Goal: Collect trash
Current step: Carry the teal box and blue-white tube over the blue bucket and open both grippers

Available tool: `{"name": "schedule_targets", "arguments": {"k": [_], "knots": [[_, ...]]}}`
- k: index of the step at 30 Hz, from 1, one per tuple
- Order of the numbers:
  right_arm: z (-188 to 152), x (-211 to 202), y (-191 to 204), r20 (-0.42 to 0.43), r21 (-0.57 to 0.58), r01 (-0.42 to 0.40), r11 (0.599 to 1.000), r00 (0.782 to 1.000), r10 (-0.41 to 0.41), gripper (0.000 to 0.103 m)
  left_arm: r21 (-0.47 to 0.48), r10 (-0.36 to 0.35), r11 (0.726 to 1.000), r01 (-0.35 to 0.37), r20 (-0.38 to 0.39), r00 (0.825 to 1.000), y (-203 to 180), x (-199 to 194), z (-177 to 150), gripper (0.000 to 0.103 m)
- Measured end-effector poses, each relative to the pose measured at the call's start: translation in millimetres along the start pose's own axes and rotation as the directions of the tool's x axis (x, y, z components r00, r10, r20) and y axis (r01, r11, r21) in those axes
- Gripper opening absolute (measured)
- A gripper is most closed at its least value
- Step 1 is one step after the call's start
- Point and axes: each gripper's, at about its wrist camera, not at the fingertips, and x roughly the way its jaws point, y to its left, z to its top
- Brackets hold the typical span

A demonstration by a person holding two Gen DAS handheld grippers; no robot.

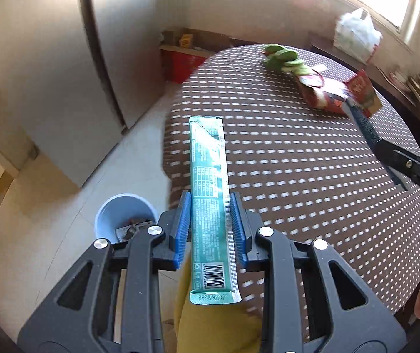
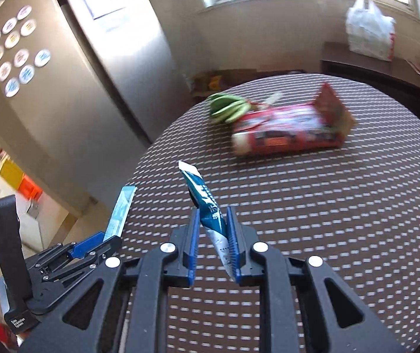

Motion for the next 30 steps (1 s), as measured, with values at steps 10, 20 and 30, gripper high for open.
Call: {"name": "schedule_targets", "arguments": {"k": [10, 20, 30], "knots": [[-1, 40, 92, -0.079, -0.164, -0.114, 0.980, 0.992, 0.102, 0.018, -0.154, 0.083, 0.985, -0.080, 0.014, 0.996, 86, -15, -17, 0.027], [0, 80, 172, -0.144, -0.267, -0.181, 0.947, 0.979, 0.147, 0.018, -0.285, 0.141, 0.947, -0.149, -0.046, 0.989, 168, 1, -32, 0.027], [8, 116, 214, -0.175, -0.291, -0.171, 0.941, 0.977, 0.124, 0.018, -0.346, 0.131, 0.926, -0.153, -0.086, 0.988, 219, 44, -24, 0.073]]}}
